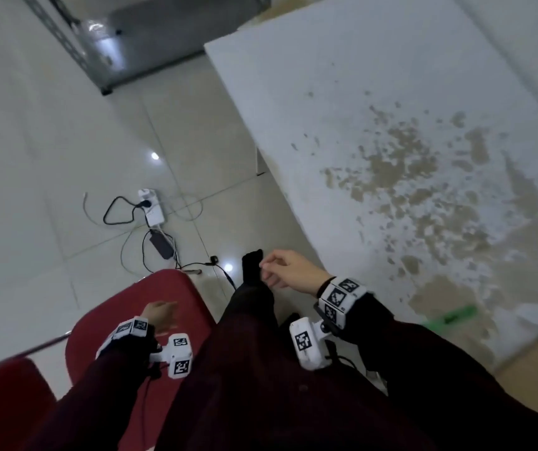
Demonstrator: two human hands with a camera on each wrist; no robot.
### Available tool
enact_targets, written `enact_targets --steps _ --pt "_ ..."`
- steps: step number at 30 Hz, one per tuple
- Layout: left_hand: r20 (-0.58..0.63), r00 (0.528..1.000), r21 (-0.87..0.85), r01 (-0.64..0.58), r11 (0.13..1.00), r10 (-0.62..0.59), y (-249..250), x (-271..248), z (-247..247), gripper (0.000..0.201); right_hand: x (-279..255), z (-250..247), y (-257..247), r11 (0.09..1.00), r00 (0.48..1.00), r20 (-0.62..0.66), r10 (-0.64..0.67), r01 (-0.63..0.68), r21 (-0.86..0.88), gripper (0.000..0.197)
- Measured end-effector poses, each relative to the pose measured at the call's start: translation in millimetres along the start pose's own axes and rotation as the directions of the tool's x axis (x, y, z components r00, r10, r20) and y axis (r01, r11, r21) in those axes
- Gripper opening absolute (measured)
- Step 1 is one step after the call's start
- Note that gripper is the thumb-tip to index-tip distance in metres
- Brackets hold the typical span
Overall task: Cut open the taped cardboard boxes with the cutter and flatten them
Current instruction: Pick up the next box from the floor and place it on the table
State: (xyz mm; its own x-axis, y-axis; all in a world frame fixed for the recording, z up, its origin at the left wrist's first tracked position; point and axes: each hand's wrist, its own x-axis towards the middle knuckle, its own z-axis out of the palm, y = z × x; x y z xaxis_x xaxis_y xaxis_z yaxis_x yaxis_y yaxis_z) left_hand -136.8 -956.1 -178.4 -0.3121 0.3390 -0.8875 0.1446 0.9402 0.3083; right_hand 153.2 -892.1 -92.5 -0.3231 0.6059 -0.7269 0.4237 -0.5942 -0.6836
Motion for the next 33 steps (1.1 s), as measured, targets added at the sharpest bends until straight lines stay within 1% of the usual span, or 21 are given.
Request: enact_targets --steps 1,3,5,7,9,10,12,13,15,17,20,23,25,28,29,30,32,33 --pt "-0.025 1.0 -0.003 0.017 1.0 -0.017 -2.7 4.4 -7.1 0.019 15.2 5.0 -9.1 1.0 1.0 0.01 0.011 -0.011 0.004 0.011" --pt "-0.056 0.998 0.008 0.037 0.999 -0.037 -5.1 14.1 -19.3 0.014 45.6 15.0 -20.1 0.998 0.998 0.011 0.068 -0.068 0.004 0.019" --pt "-0.052 0.997 -0.03 0.053 0.998 -0.054 0.0 26.3 -31.4 0.015 75.9 23.3 -24.9 0.986 0.986 0.002 0.168 -0.168 0.012 0.023" --pt "-0.026 0.997 -0.072 0.068 0.995 -0.07 10.9 41.6 -45.9 0.023 103.1 25.1 -29.6 0.957 0.958 0.003 0.286 -0.285 0.055 0.024" --pt "-0.021 0.995 -0.098 0.095 0.991 -0.098 28.2 58.5 -65.0 0.028 125.9 23.2 -38.5 0.914 0.919 0.001 0.394 -0.391 0.109 0.017" --pt "-0.023 0.994 -0.077 0.107 0.991 -0.109 40.7 66.1 -77.1 0.028 137.1 20.3 -44.9 0.892 0.901 -0.013 0.434 -0.428 0.146 0.014" --pt "-0.034 0.993 0.001 0.109 0.994 -0.109 69.3 77.4 -101.0 0.019 157.7 12.2 -62.5 0.856 0.867 -0.072 0.493 -0.468 0.22 0.018" --pt "-0.057 0.994 0.024 0.091 0.996 -0.089 86.8 82.6 -111.9 0.016 168.1 9.8 -72.7 0.846 0.855 -0.103 0.509 -0.474 0.242 0.022" --pt "-0.06 0.997 0.027 0.05 0.998 -0.048 120.8 95.1 -128.6 0.017 190.8 8.6 -91.5 0.829 0.84 -0.13 0.526 -0.472 0.301 0.024" --pt "-0.026 1.0 0.021 0.017 1.0 -0.016 159.8 107.3 -137.4 0.015 216.3 3.8 -111.8 0.818 0.84 -0.14 0.524 -0.45 0.358 0.025" --pt "0.028 0.998 0.034 -0.053 0.998 0.052 217.1 123.0 -141.2 0.014 246.8 -7.5 -137.7 0.81 0.83 -0.172 0.53 -0.436 0.393 0.023" --pt "0.04 0.994 0.001 -0.104 0.995 0.104 272.0 137.1 -145.6 0.016 277.7 -21.8 -159.5 0.794 0.824 -0.175 0.538 -0.427 0.432 0.022" --pt "0.046 0.992 0.006 -0.119 0.993 0.119 305.3 149.7 -150.4 0.014 304.7 -30.0 -177.4 0.791 0.826 -0.171 0.537 -0.423 0.443 0.023" --pt "0.059 0.992 0.047 -0.114 0.992 0.111 356.6 176.9 -165.2 0.014 352.4 -41.3 -216.7 0.779 0.832 -0.155 0.533 -0.411 0.473 0.023" --pt "0.066 0.993 0.047 -0.099 0.994 0.096 359.9 179.9 -169.5 0.013 359.3 -39.9 -224.6 0.784 0.841 -0.144 0.521 -0.405 0.47 0.022" --pt "0.054 0.996 0.058 -0.08 0.995 0.077 375.2 187.3 -176.6 0.013 374.2 -44.1 -239.6 0.777 0.847 -0.124 0.518 -0.405 0.482 0.021" --pt "0.033 0.999 0.127 -0.034 0.991 0.03 406.5 199.3 -191.3 0.013 401.5 -52.7 -272.6 0.756 0.852 -0.096 0.515 -0.399 0.519 0.018" --pt "0.044 0.999 0.168 -0.015 0.986 0.008 420.6 204.0 -199.6 0.014 413.4 -55.9 -288.6 0.756 0.862 -0.086 0.499 -0.386 0.528 0.018"
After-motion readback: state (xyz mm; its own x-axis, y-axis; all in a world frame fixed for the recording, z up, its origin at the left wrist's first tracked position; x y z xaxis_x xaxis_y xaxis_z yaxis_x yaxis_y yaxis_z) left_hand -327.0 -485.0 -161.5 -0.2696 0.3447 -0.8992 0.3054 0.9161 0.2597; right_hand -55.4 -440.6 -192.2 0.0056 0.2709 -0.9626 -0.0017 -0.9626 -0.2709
